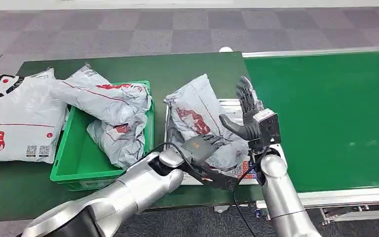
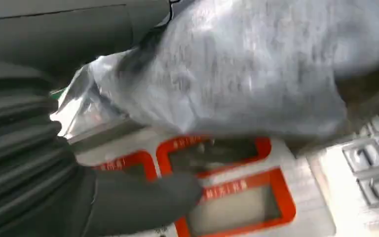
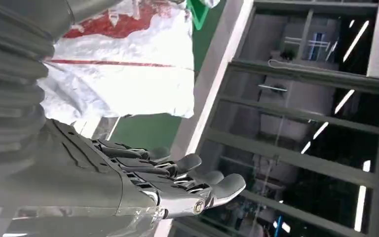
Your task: Moved the parcel from conveyor to table for the left to box.
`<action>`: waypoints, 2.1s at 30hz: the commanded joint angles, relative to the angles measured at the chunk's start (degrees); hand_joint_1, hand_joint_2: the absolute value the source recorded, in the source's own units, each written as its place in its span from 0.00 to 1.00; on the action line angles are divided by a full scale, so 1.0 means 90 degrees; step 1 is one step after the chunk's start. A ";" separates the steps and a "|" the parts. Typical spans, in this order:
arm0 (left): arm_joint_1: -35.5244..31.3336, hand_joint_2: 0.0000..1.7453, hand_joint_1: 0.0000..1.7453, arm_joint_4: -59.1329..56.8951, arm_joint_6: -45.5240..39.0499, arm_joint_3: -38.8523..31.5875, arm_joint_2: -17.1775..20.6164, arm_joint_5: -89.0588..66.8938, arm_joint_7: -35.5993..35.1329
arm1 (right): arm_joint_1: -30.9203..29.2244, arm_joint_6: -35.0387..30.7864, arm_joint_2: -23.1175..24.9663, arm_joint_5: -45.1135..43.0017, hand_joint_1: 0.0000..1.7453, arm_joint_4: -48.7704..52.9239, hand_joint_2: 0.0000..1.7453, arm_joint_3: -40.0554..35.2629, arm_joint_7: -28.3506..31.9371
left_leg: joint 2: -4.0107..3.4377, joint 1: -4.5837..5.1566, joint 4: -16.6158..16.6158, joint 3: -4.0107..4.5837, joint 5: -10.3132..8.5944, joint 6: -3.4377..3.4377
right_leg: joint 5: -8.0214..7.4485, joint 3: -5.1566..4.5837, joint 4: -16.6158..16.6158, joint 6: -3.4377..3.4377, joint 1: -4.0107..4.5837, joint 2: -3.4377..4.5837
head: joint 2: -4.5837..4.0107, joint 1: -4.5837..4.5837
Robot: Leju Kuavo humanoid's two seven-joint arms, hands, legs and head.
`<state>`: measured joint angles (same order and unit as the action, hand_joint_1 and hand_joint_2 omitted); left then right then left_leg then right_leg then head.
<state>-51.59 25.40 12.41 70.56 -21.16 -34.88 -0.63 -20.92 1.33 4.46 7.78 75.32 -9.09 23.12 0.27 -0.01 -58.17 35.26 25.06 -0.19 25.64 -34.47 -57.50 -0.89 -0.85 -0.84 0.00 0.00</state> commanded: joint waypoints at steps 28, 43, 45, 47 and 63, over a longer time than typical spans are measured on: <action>-0.1244 1.00 1.00 0.0986 -0.2956 -0.0260 0.0129 -0.0587 0.0352 | 0.0497 -0.0244 0.0106 0.0502 0.00 0.1281 1.00 0.0098 -0.0275 | -0.0001 -0.0003 -0.0009 0.0004 0.0000 -0.0005 | 0.0002 -0.0012 -0.0010 0.0006 0.0002 0.0005 | 0.0000 0.0000; -0.1062 1.00 1.00 0.1136 -0.3612 -0.1287 0.0129 -0.2282 0.0574 | 0.0799 -0.0370 -0.0127 0.0569 0.00 0.1340 1.00 -0.0076 -0.0131 | -0.0037 -0.0006 0.0014 -0.0038 0.0006 -0.0005 | -0.0004 0.0020 0.0018 0.0009 0.0006 0.0043 | 0.0000 0.0002; -0.1062 1.00 1.00 0.1136 -0.3612 -0.1287 0.0129 -0.2282 0.0574 | 0.0799 -0.0370 -0.0127 0.0569 0.00 0.1340 1.00 -0.0076 -0.0131 | -0.0022 -0.0005 0.0005 -0.0020 0.0001 -0.0005 | -0.0002 0.0006 0.0007 0.0008 0.0005 0.0027 | -0.0002 0.0000; -0.1062 1.00 1.00 0.1136 -0.3612 -0.1287 0.0129 -0.2282 0.0574 | 0.0799 -0.0370 -0.0127 0.0569 0.00 0.1340 1.00 -0.0076 -0.0131 | -0.0021 -0.0003 0.0002 -0.0018 0.0002 -0.0005 | 0.0000 0.0003 0.0003 0.0007 0.0003 0.0024 | 0.0000 0.0000; -0.0398 1.00 1.00 0.1250 -0.3622 -0.4308 0.0832 -0.5569 -0.0706 | 0.0761 -0.0848 -0.0051 0.0845 0.00 0.1133 1.00 -0.0101 -0.0638 | -0.0054 -0.0001 0.0010 -0.0029 0.0004 -0.0007 | -0.0007 0.0004 0.0005 0.0009 0.0001 0.0057 | 0.0000 0.0000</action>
<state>-57.49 37.11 -25.53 47.82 -20.04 -73.22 4.38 -12.94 -2.93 4.70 12.81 88.39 -9.18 20.53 0.11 -0.02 -58.16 35.19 25.05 -0.22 25.63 -34.51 -57.53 -0.87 -0.84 -0.68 0.00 0.00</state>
